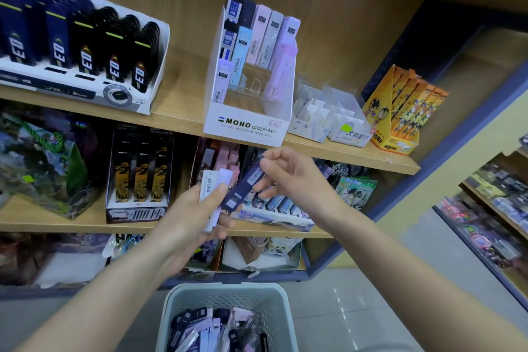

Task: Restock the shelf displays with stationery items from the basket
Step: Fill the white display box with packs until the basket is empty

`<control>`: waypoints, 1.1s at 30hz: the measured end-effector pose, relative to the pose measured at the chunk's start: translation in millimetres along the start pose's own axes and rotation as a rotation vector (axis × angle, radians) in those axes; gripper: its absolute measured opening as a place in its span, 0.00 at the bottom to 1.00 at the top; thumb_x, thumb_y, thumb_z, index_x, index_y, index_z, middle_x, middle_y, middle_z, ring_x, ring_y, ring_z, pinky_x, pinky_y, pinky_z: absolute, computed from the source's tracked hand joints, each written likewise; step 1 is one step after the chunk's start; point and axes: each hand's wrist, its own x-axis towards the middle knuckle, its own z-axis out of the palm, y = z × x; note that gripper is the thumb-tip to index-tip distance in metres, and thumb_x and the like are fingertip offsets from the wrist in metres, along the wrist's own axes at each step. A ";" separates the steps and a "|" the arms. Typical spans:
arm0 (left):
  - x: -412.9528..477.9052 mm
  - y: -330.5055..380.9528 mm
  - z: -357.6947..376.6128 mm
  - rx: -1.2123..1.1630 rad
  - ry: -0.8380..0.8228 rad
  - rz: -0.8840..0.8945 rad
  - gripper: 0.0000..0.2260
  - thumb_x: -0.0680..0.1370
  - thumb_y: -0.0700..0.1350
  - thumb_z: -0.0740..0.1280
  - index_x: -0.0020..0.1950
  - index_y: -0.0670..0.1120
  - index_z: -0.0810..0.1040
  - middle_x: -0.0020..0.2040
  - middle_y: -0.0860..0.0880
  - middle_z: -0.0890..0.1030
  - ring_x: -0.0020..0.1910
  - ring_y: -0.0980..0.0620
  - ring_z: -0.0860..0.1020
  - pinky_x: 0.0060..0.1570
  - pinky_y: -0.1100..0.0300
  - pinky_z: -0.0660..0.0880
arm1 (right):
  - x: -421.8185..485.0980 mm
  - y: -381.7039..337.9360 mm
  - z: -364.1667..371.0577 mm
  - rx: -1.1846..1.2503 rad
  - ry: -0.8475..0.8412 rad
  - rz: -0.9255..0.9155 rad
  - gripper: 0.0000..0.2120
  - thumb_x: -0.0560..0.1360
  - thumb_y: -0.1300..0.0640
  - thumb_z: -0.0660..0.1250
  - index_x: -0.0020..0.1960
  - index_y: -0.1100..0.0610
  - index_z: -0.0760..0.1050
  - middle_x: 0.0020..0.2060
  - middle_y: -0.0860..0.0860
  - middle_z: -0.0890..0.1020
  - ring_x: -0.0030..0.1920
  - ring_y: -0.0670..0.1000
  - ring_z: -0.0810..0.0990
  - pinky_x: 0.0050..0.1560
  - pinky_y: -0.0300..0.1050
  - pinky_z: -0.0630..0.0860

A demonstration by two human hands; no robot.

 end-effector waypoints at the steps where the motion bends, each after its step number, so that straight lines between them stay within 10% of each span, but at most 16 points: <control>1: 0.8 0.3 -1.0 -0.013 -0.003 -0.009 0.10 0.81 0.47 0.59 0.55 0.43 0.76 0.40 0.45 0.82 0.23 0.56 0.72 0.21 0.66 0.69 | -1.4 -1.3 -1.8 0.006 -0.009 -0.032 0.03 0.80 0.63 0.59 0.48 0.58 0.69 0.40 0.54 0.76 0.33 0.47 0.80 0.39 0.39 0.80; 14: 3.1 3.4 -11.7 0.322 0.099 0.295 0.03 0.80 0.42 0.63 0.52 0.48 0.70 0.38 0.48 0.71 0.30 0.55 0.70 0.29 0.63 0.68 | -37.7 12.0 10.9 -0.279 -0.075 -0.034 0.08 0.74 0.60 0.70 0.47 0.49 0.74 0.46 0.49 0.82 0.43 0.47 0.81 0.52 0.45 0.77; 23: -10.6 19.6 -7.9 0.360 0.031 0.523 0.04 0.80 0.42 0.62 0.48 0.51 0.71 0.34 0.55 0.76 0.26 0.62 0.69 0.28 0.67 0.68 | -27.4 -8.3 10.0 -0.593 -0.201 -0.119 0.05 0.77 0.58 0.66 0.44 0.49 0.76 0.35 0.42 0.77 0.35 0.41 0.71 0.39 0.30 0.67; 33: -12.9 69.6 -24.9 0.385 0.135 0.613 0.05 0.80 0.42 0.63 0.44 0.48 0.75 0.24 0.53 0.71 0.22 0.60 0.66 0.24 0.70 0.64 | 24.7 -93.3 -18.6 -0.209 0.280 -0.427 0.12 0.78 0.68 0.60 0.57 0.58 0.62 0.43 0.54 0.78 0.37 0.46 0.81 0.44 0.40 0.81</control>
